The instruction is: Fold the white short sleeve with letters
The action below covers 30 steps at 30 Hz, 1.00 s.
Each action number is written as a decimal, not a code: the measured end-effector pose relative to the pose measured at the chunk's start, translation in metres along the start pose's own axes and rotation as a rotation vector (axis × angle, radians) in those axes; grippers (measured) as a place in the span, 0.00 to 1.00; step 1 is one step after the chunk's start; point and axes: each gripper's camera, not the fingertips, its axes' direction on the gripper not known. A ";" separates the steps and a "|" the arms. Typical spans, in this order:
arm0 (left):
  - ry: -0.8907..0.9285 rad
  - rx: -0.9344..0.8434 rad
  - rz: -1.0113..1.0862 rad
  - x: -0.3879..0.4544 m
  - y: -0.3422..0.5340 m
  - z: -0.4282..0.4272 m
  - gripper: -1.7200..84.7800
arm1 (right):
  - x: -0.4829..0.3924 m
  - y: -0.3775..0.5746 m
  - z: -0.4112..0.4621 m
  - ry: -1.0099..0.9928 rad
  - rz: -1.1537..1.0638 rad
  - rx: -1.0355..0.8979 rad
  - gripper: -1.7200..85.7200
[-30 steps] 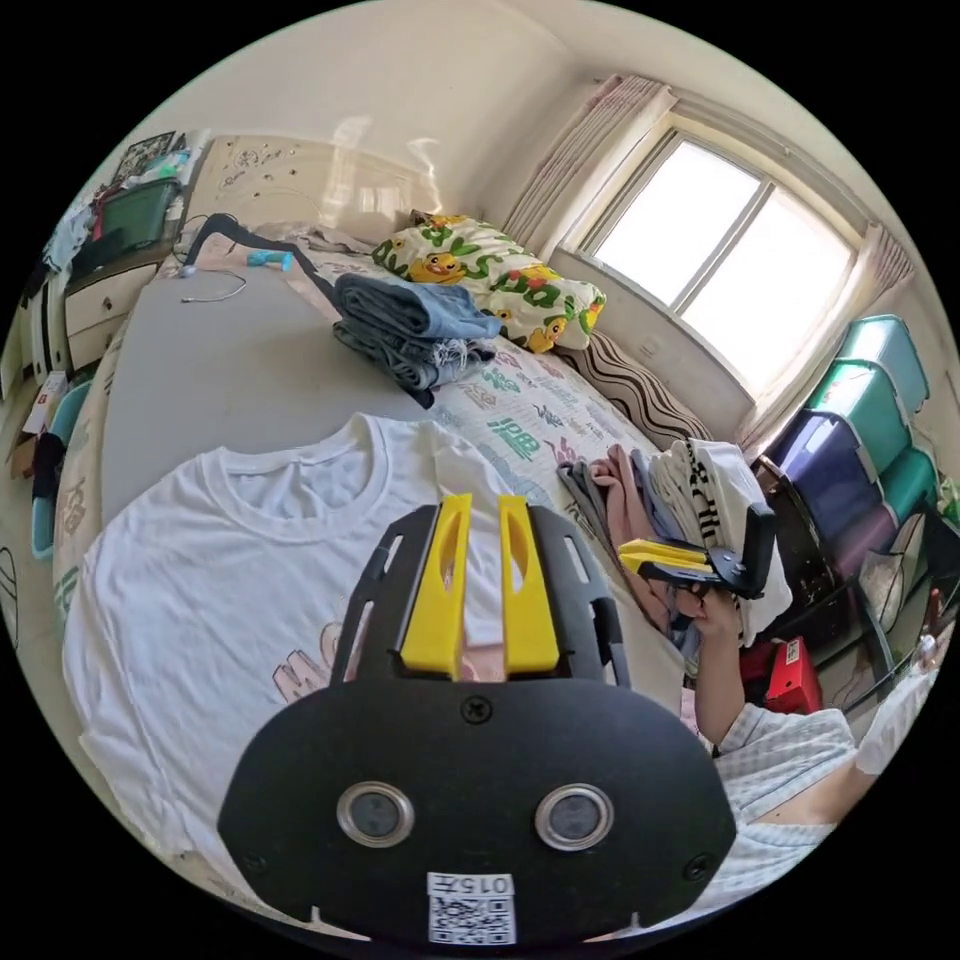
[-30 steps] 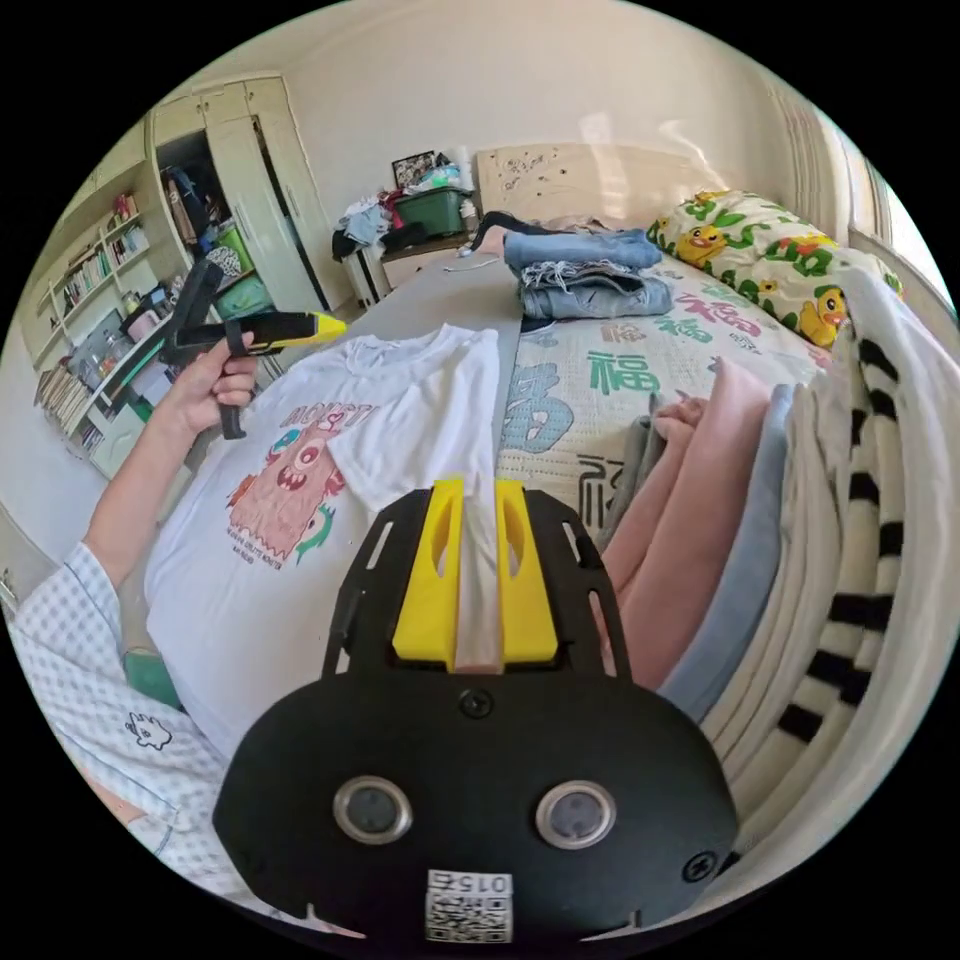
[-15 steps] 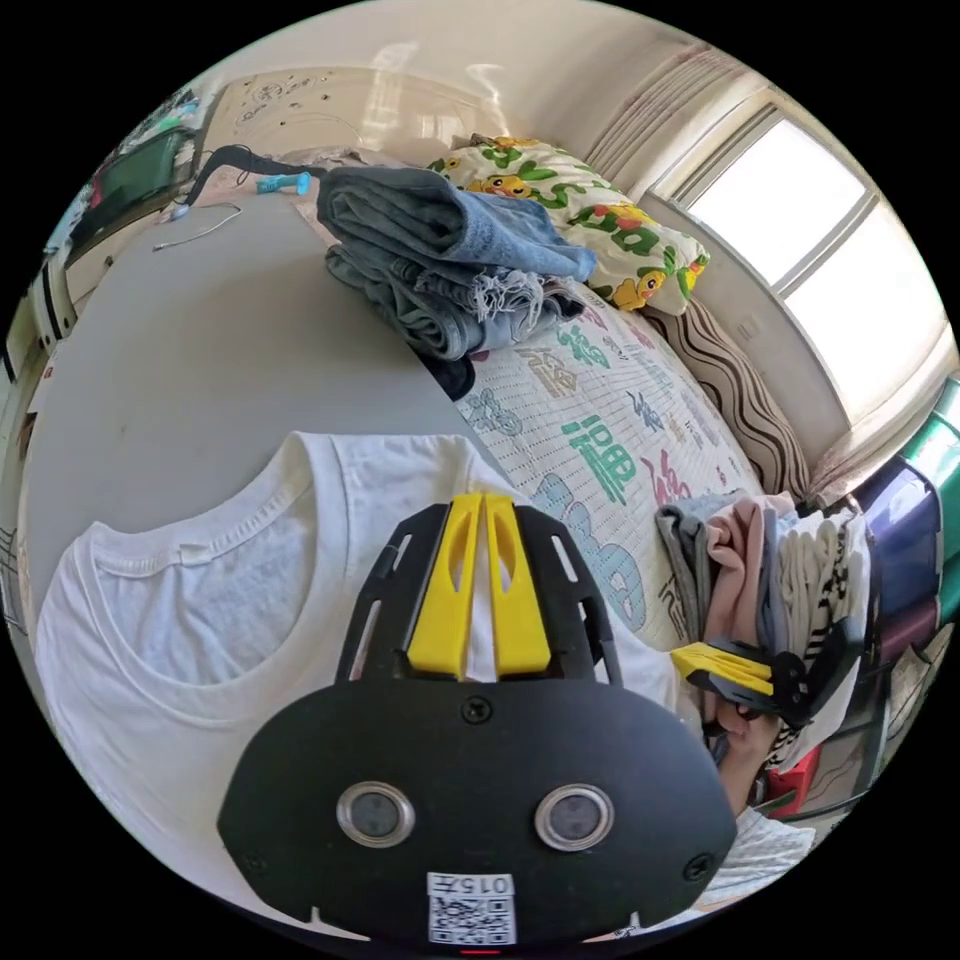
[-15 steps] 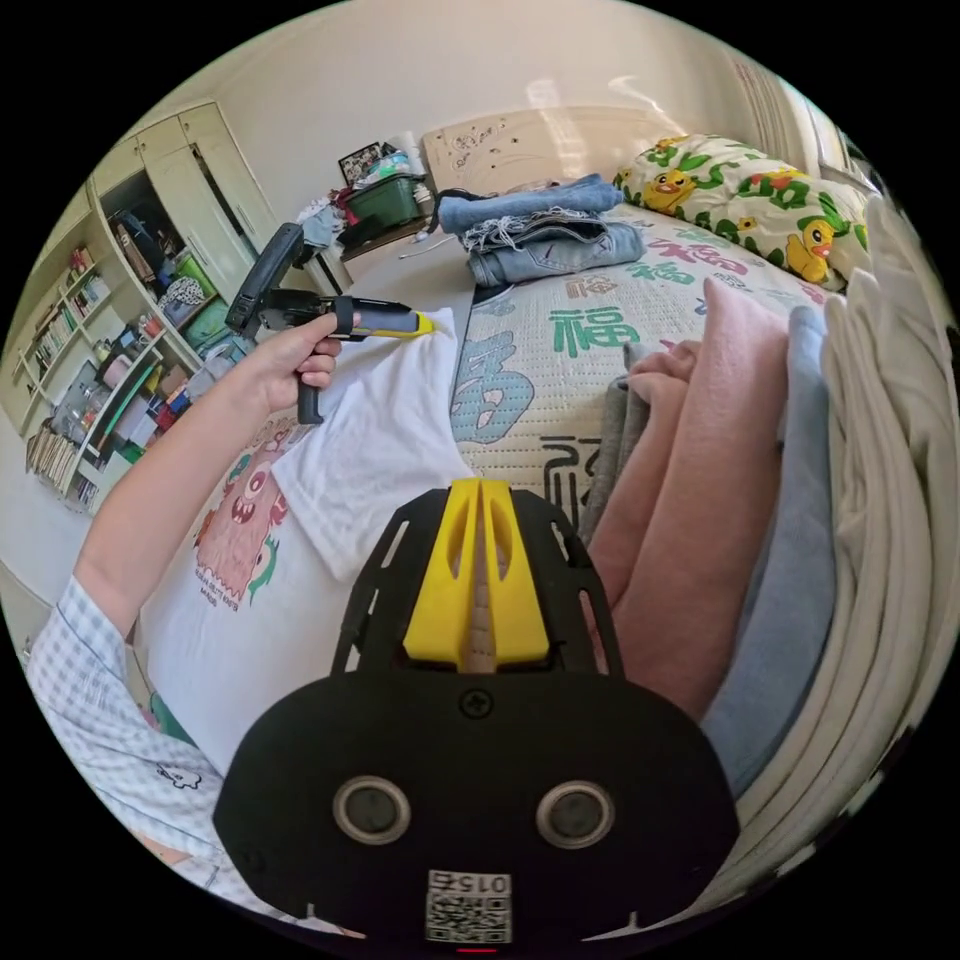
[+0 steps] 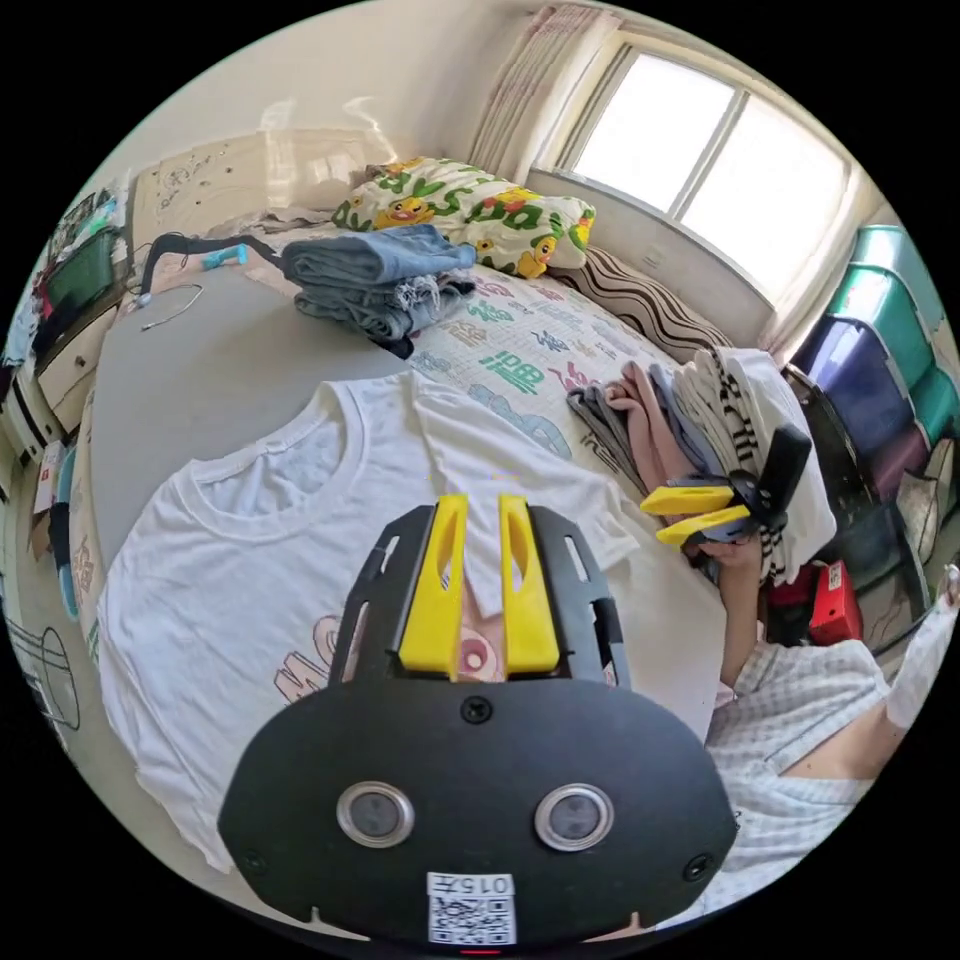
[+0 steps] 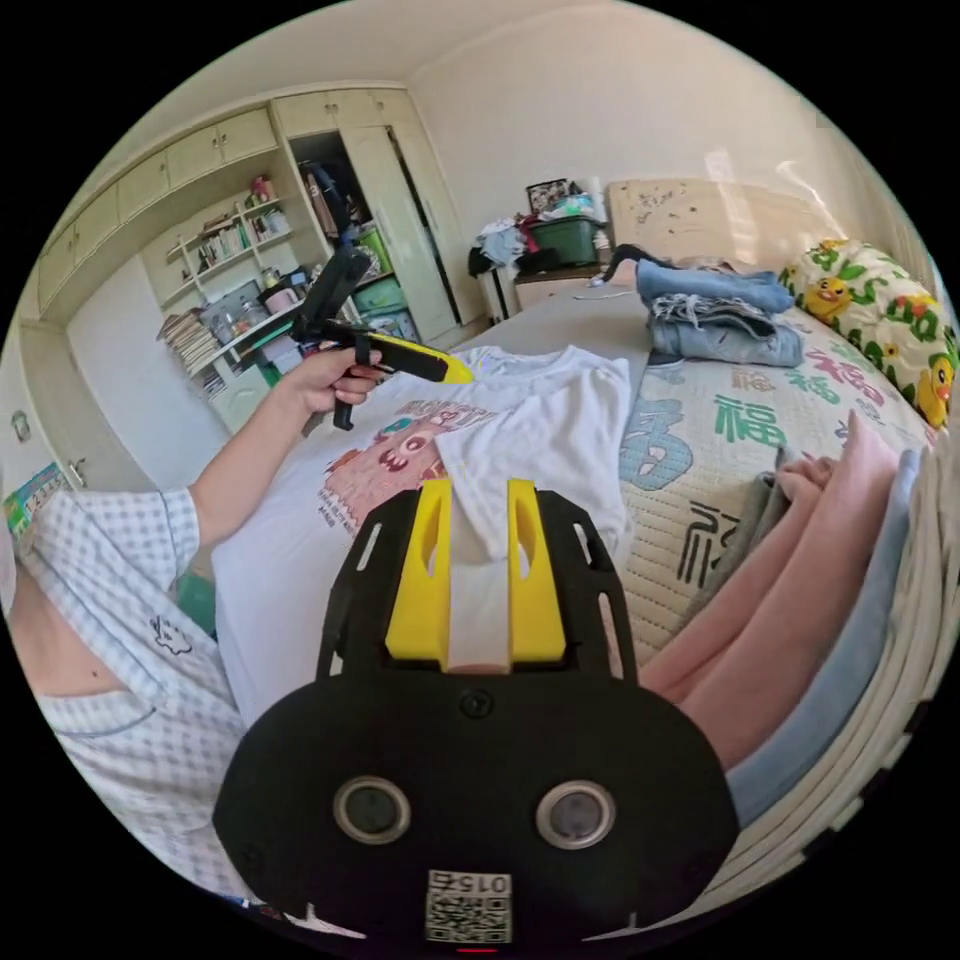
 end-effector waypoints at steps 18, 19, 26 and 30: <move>0.033 -0.155 0.157 0.014 0.040 0.022 0.02 | -0.018 0.014 0.015 0.065 -0.075 -0.176 0.01; 0.030 -0.149 0.163 0.015 0.041 0.020 0.02 | -0.019 0.014 0.013 0.045 -0.084 -0.167 0.01; 0.009 -0.178 0.229 0.022 0.056 0.008 0.02 | -0.020 0.007 0.022 -0.014 -0.117 -0.227 0.02; -0.033 -0.240 0.247 0.025 0.063 0.016 0.02 | -0.025 0.002 0.013 -0.017 -0.148 -0.173 0.07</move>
